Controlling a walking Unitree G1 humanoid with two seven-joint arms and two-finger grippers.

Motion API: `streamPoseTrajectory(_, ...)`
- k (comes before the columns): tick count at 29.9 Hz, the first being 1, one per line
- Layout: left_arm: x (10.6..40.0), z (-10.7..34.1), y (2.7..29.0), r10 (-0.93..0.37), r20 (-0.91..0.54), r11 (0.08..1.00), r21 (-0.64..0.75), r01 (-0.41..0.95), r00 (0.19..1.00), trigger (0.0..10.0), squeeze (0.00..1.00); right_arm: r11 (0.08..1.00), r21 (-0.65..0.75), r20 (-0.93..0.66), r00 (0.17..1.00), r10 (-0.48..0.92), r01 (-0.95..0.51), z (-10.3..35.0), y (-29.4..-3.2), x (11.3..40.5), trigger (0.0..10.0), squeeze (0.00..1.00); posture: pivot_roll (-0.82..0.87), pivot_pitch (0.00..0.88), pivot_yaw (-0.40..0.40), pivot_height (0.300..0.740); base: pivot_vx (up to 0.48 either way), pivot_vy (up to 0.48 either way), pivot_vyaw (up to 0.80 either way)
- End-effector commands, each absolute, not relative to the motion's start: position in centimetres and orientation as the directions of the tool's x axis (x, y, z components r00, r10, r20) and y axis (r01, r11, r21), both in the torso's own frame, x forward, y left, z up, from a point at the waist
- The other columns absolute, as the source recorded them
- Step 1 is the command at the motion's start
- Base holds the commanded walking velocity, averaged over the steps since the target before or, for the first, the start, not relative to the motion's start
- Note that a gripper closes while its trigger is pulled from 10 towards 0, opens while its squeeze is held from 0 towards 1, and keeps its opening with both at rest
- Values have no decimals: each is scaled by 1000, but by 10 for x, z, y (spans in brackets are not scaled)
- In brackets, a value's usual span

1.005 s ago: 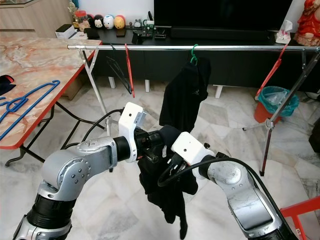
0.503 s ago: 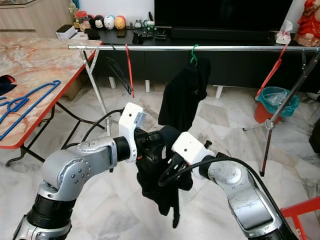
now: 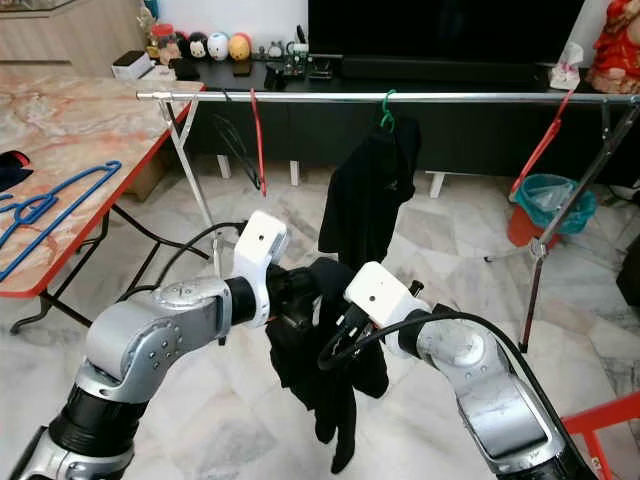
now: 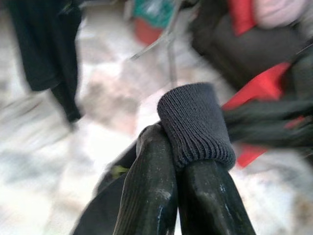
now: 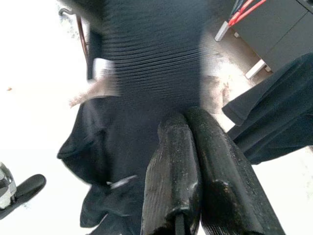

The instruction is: Hang hanger

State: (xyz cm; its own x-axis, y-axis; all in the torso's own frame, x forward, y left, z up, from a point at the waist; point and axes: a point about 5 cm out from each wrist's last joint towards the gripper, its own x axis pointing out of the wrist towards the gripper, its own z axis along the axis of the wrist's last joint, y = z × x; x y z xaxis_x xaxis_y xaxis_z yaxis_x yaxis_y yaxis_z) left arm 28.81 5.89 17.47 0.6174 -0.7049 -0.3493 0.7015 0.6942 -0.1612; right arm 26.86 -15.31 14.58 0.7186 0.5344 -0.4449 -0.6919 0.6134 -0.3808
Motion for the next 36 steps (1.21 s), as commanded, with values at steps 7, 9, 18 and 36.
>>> streamPoseTrajectory(7,291,170,63,-668,-379,723,-124,680,641,10000,0,615,-387,-431,725,538,-686,152,-155,270,0,0,-26,23,-1,740,0,0,0)
streamPoseTrajectory(9,291,170,61,-671,-376,721,-128,681,639,10000,0,614,-386,-431,723,540,-689,152,-154,271,0,0,-25,22,-2,740,0,0,0)
streamPoseTrajectory(18,293,177,60,-683,-353,716,-152,681,639,10000,0,537,-329,-480,628,613,-776,145,-142,259,10000,1000,-24,22,2,740,0,0,0)
streamPoseTrajectory(36,304,200,56,-683,-280,729,-303,614,674,10000,0,454,-378,-527,591,611,-807,144,-137,253,10000,1000,-25,18,2,740,0,0,0)
